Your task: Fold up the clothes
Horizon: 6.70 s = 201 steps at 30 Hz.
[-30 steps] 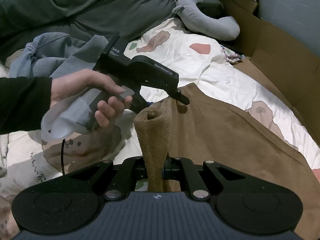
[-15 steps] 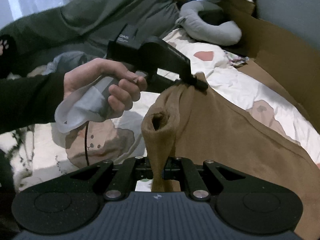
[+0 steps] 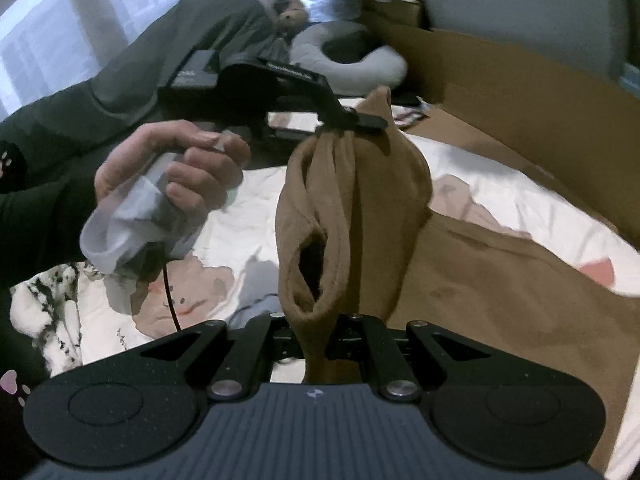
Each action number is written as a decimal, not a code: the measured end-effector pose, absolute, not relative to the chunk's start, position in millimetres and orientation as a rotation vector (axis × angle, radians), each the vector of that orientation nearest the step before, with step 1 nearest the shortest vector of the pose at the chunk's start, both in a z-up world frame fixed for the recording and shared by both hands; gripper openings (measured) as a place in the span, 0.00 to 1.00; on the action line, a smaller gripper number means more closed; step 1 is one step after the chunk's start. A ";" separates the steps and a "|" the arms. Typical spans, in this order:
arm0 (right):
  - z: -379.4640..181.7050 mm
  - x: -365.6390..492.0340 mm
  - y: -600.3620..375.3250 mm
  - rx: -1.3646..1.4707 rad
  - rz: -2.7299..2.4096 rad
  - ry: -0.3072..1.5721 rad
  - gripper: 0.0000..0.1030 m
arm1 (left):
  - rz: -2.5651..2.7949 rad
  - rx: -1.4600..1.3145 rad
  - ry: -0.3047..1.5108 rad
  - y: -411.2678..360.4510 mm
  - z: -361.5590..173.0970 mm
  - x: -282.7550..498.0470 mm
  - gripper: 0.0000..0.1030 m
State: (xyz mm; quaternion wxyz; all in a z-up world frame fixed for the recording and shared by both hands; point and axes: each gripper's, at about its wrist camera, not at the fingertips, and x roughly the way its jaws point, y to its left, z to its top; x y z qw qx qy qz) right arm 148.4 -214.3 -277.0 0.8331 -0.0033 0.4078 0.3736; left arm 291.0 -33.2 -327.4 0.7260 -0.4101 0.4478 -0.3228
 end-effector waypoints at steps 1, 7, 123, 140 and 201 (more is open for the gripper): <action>-278.3 147.6 -221.8 0.004 0.784 0.867 0.04 | -0.721 -0.894 0.993 -42.4 -326.4 291.6 0.10; -288.6 139.2 -259.3 0.097 0.749 0.862 0.04 | -0.765 -0.809 1.035 -93.2 -322.0 289.1 0.10; -435.7 75.5 -443.8 0.521 0.021 1.073 0.38 | -0.842 0.287 1.123 -430.0 -394.8 234.7 0.13; -423.9 72.2 -456.0 0.521 0.056 1.088 0.37 | -0.834 0.359 1.099 -420.4 -399.8 262.8 0.15; -438.7 75.1 -472.9 0.460 0.145 1.103 0.32 | -0.468 0.133 1.142 -235.0 -381.3 304.4 0.36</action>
